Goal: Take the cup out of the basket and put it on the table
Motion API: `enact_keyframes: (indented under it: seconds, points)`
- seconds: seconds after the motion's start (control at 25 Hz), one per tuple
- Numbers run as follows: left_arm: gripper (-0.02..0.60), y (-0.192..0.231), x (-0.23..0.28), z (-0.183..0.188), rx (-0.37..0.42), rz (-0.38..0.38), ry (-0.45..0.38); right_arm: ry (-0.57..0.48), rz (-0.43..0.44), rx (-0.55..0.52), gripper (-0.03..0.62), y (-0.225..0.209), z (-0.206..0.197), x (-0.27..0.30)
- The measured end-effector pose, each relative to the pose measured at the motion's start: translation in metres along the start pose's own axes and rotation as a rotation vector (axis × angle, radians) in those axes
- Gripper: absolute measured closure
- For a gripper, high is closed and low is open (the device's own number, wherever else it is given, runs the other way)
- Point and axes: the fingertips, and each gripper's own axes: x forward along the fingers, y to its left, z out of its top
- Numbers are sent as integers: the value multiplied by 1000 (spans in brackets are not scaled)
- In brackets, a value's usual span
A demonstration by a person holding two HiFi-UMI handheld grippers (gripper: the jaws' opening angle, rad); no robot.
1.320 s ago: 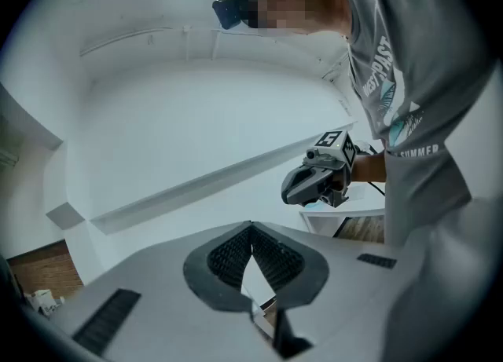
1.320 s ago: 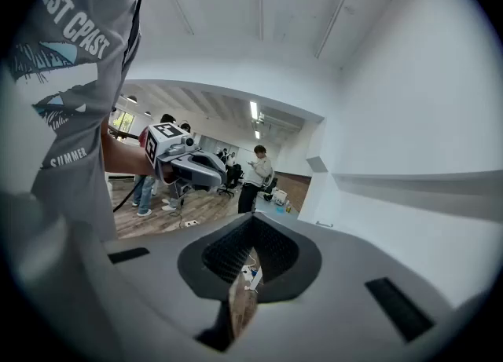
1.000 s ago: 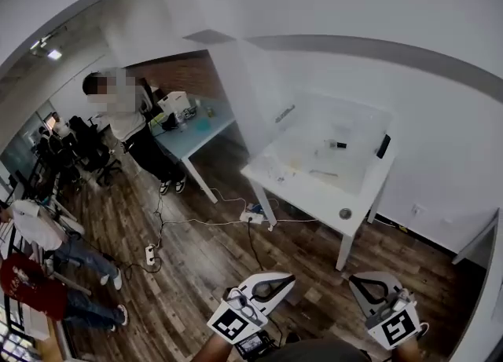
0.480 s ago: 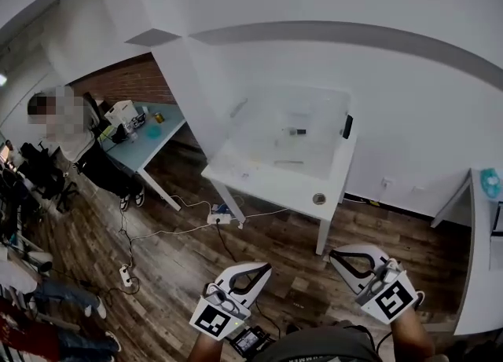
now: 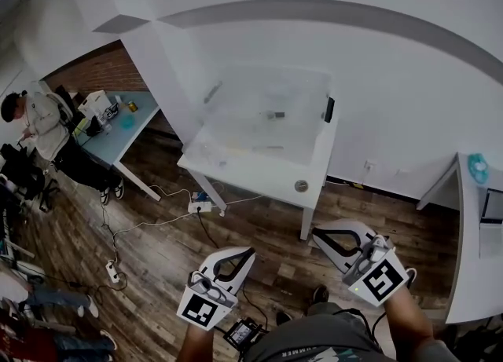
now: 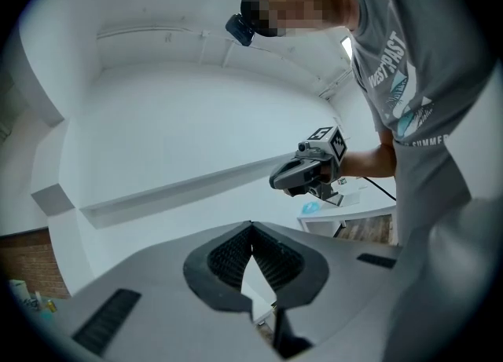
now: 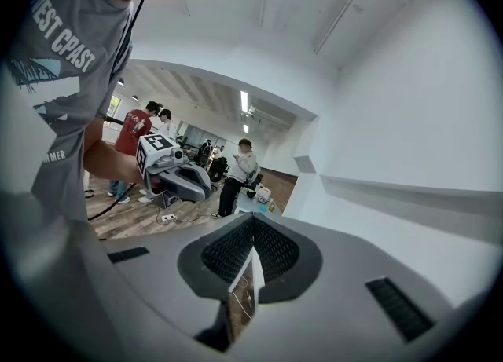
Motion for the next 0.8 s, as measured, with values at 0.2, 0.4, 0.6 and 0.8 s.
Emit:
enact_keyframes:
  seconds: [0.2,0.4,0.6,0.8]
  points:
    - [572,12,32,-5,-12,21,55,-10,34,8,582,-35,-15,6]
    - [572,20,72,0,-32,66,49,-50,67,17,582,-68,-32,5]
    - [572,22,99,0,-38,96,73,-76,103,14,582,-91,-48,4]
    - [572,22,105,-11,-8,70,159,-78,117,36,582,-104,-56,8]
